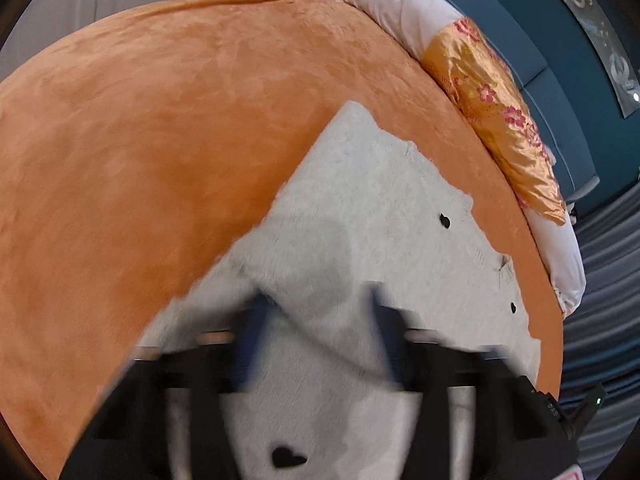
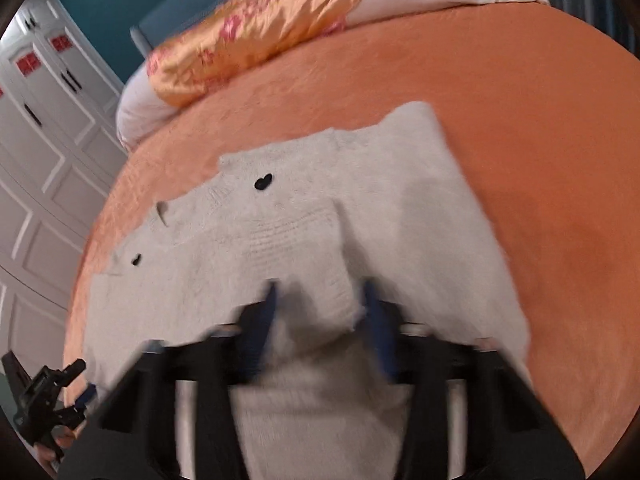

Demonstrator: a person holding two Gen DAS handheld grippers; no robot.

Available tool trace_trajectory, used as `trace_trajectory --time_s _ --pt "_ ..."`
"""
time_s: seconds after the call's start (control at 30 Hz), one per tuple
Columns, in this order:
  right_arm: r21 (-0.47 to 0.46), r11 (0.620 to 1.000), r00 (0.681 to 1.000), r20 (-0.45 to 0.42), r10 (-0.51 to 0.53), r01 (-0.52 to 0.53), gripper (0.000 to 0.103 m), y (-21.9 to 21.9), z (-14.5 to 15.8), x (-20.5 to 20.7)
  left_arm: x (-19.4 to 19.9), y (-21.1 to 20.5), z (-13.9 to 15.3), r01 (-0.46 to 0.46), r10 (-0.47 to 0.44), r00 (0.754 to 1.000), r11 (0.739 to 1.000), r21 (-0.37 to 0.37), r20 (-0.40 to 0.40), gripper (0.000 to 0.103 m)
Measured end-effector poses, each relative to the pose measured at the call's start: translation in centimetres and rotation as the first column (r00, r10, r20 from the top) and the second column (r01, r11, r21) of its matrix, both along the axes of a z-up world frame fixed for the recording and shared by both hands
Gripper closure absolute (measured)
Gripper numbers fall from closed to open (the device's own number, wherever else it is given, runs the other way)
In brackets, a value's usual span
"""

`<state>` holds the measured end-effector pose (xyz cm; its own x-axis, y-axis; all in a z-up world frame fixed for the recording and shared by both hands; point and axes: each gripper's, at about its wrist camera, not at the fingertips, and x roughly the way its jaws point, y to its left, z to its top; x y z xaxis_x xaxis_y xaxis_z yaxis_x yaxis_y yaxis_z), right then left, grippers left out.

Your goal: Fold small clothes

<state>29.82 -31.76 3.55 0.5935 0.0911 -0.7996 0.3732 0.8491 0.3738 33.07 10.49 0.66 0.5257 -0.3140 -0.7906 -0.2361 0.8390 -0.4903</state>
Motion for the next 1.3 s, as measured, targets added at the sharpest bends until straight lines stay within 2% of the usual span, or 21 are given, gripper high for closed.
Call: trace_trajectory --time_s 0.03,0.1,0.17,0.2,0.23,0.27,0.33,0.37,0.43,0.5,0.57,0.6,0.63,0.77,0.83,0.97,1.07,1.1,1.2,1.3 --pt "0.005 1.0 0.999 0.042 0.002 -0.002 0.094 0.0 1.2 0.1 0.5 0.1 0.4 0.006 -0.006 1.0 1.0 0.006 0.009 0.099" --pt "0.038 0.999 0.973 0.231 0.017 -0.027 0.095 0.2 5.5 -1.1 0.5 0.3 2.0 -0.001 0.0 0.998 1.0 0.01 0.07 0.099" --pt "0.021 0.999 0.918 0.395 0.03 -0.042 0.095 0.3 8.8 -3.2 -0.1 0.3 3.8 -0.012 0.002 0.988 0.998 0.06 0.156 0.099" --pt "-0.007 1.0 0.911 0.41 0.03 -0.03 0.095 0.3 8.9 -3.7 -0.4 0.2 4.1 -0.018 0.001 0.984 0.996 0.093 0.176 0.099" --pt "-0.055 0.998 0.936 0.349 0.037 -0.019 0.095 0.2 7.3 -3.3 -0.3 -0.2 3.7 -0.009 -0.015 0.984 0.991 0.13 0.176 0.099" --pt "-0.094 0.995 0.974 0.221 0.052 -0.031 0.095 0.1 4.3 -2.0 -0.1 -0.6 2.9 0.005 -0.028 0.988 0.989 0.151 0.152 0.098" --pt "-0.108 0.993 0.999 0.004 0.04 -0.039 0.095 -0.4 -0.9 -0.7 0.4 -1.4 0.1 0.028 -0.041 0.997 0.98 0.197 0.064 0.098" --pt "-0.084 0.996 0.999 0.018 0.032 -0.03 0.096 -0.6 -1.4 -1.2 0.3 -1.4 -0.6 0.029 -0.04 0.998 0.978 0.204 0.05 0.098" --pt "-0.031 0.999 0.988 0.151 0.016 -0.011 0.096 -0.7 1.4 -2.9 -0.5 -1.6 -1.1 0.025 -0.043 0.996 0.975 0.222 0.074 0.098" --pt "-0.018 1.0 0.972 0.234 0.012 -0.008 0.096 -0.8 3.0 -3.9 -0.8 -2.0 -1.2 0.031 -0.054 0.995 0.967 0.252 0.085 0.097" --pt "-0.053 0.998 0.991 0.135 0.023 -0.016 0.095 -1.2 0.7 -2.9 -0.9 -2.3 -1.6 0.034 -0.06 0.994 0.961 0.275 0.089 0.096" --pt "-0.056 0.998 0.999 0.036 0.028 -0.026 0.095 -1.4 -1.8 -2.1 -0.9 -2.4 -1.6 0.034 -0.062 0.994 0.959 0.28 0.09 0.095" --pt "-0.037 0.999 0.998 0.055 0.028 -0.026 0.095 -1.6 -2.3 -2.6 -0.9 -2.5 -1.8 0.036 -0.068 0.993 0.953 0.301 0.097 0.095" --pt "-0.061 0.998 0.995 0.101 -0.02 0.026 0.092 -1.4 1.3 -4.2 -1.2 -2.7 -1.9 0.042 -0.095 0.987 0.93 0.366 0.128 0.09" --pt "-0.131 0.991 0.992 0.128 -0.023 0.04 0.092 -0.4 3.1 -4.6 -1.3 -2.7 -2.0 0.036 -0.093 0.986 0.929 0.367 0.138 0.09" --pt "-0.131 0.986 0.977 0.174 0.122 -0.1 0.092 4.1 5.2 -2.7 -1.5 -3.2 -2.0 0.03 -0.098 0.983 0.918 0.395 0.153 0.09" --pt "-0.117 0.951 0.938 0.169 0.302 -0.285 0.092 9.8 5.5 0.2 -1.4 -3.5 -2.0 0.027 -0.1 0.982 0.913 0.408 0.158 0.09" --pt "-0.095 0.93 0.917 0.159 0.366 -0.355 0.092 12.0 5.1 1.5 -1.4 -3.5 -2.1 0.026 -0.101 0.982 0.912 0.41 0.16 0.09" --pt "-0.093 0.883 0.877 0.107 0.468 -0.46 0.092 17.0 3.7 4.4 -1.4 -3.5 -2.2 0.027 -0.102 0.981 0.913 0.408 0.164 0.09" --pt "-0.092 0.851 0.854 0.024 0.52 -0.516 0.092 20.7 1.3 7.5 -1.5 -3.3 -2.4 0.025 -0.1 0.98 0.919 0.393 0.17 0.09"
